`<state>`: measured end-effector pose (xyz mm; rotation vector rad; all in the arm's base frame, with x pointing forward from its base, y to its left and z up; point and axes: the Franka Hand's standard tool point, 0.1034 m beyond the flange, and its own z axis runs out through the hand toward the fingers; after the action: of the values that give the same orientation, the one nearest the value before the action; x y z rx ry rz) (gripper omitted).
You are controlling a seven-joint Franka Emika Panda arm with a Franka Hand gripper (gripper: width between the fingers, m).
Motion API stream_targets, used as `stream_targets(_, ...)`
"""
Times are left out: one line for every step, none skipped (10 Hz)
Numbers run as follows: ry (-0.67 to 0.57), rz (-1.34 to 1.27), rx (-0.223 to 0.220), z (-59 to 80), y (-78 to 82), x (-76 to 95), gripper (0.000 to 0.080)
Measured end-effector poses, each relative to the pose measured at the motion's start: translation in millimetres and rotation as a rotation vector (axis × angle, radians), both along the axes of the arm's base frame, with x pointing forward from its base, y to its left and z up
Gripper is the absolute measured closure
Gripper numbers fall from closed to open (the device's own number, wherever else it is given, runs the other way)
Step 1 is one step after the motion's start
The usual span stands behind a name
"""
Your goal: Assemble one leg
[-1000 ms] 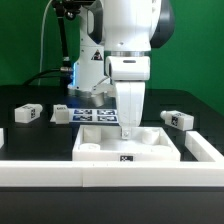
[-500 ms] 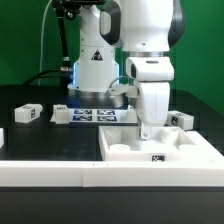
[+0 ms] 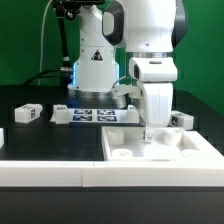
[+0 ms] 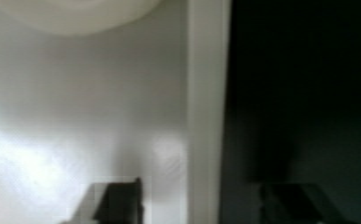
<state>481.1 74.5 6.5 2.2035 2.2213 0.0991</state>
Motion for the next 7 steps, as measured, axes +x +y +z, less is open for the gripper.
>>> stream_targets(0.000, 0.000, 0.000, -0.1, -0.2, 0.0, 0.0391)
stream_targets(0.000, -0.001, 0.000, -0.1, -0.3, -0.1, 0.0230)
stream_targets(0.000, -0.001, 0.000, -0.2, -0.3, -0.1, 0.0164)
stream_targets(0.001, -0.001, 0.000, -0.2, -0.4, -0.1, 0.0164)
stream_targets(0.001, -0.001, 0.000, -0.3, -0.5, -0.2, 0.0152)
stream_targets(0.000, -0.004, 0.000, 0.6, -0.4, 0.0, 0.0152)
stream_targets(-0.012, -0.031, 0.001, 10.0, 2.0, 0.4, 0.0150)
